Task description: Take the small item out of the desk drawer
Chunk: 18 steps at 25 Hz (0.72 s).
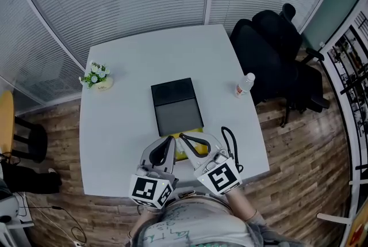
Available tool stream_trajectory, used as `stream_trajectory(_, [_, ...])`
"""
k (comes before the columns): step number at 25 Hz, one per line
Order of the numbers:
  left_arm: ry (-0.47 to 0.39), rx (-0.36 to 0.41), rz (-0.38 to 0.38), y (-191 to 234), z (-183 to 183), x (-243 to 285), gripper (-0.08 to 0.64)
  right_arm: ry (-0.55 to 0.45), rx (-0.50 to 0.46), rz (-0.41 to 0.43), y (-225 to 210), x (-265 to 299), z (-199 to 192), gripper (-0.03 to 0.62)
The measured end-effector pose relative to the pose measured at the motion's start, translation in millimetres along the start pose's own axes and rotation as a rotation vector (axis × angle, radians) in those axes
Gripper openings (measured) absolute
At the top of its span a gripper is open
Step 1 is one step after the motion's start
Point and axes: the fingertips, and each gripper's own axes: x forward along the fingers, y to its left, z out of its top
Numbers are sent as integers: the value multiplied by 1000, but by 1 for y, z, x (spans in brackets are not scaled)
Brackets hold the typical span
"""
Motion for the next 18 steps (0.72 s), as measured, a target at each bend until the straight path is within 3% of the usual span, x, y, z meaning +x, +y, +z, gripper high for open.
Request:
stream_trajectory(10, [32,-21,3,11,-9,2,-3,98,-38,45,-4,19,-42,3])
stream_trajectory(18, [42,-41,37,29,-16,-3,-3,284,-104,116,-8,34,-103,3])
